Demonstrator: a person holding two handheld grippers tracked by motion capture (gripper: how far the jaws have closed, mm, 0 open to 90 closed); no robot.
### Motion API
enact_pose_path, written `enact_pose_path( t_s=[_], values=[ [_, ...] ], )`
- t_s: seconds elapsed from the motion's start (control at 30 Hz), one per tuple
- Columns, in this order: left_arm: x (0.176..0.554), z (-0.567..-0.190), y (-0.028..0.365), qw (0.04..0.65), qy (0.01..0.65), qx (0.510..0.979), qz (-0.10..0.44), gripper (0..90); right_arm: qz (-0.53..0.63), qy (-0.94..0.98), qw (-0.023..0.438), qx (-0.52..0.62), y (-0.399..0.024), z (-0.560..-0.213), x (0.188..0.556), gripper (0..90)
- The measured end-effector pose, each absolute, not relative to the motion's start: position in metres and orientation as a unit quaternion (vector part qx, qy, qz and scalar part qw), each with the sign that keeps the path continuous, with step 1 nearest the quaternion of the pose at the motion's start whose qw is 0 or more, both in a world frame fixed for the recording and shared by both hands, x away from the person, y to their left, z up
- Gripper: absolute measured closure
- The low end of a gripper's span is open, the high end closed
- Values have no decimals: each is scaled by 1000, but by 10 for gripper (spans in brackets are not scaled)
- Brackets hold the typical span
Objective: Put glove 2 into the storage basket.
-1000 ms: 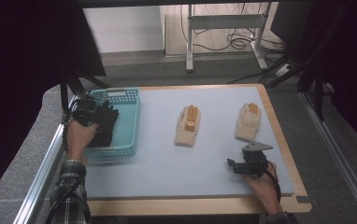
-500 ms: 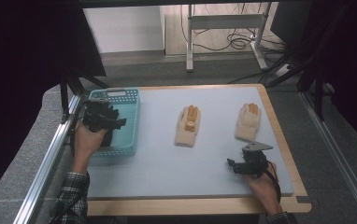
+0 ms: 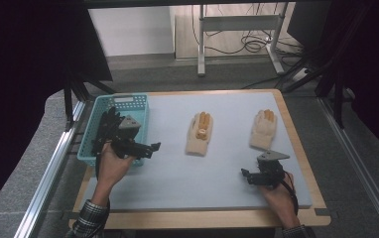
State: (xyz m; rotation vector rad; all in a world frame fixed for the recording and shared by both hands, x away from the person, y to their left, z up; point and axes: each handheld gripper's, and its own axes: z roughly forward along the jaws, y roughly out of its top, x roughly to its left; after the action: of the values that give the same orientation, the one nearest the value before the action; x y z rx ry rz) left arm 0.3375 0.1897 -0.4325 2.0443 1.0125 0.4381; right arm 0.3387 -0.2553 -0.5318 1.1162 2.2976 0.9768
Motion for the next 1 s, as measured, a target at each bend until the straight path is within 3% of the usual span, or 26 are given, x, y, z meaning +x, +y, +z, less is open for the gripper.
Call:
enact_pose_path(
  t_s=[0.53, 1.0],
  values=[
    [303, -495, 137, 416, 348, 829, 138, 11, 348, 822, 205, 402, -255, -532, 339, 204],
    [298, -546, 133, 353, 373, 846, 144, 10, 346, 821, 207, 404, -255, -532, 339, 193]
  ],
)
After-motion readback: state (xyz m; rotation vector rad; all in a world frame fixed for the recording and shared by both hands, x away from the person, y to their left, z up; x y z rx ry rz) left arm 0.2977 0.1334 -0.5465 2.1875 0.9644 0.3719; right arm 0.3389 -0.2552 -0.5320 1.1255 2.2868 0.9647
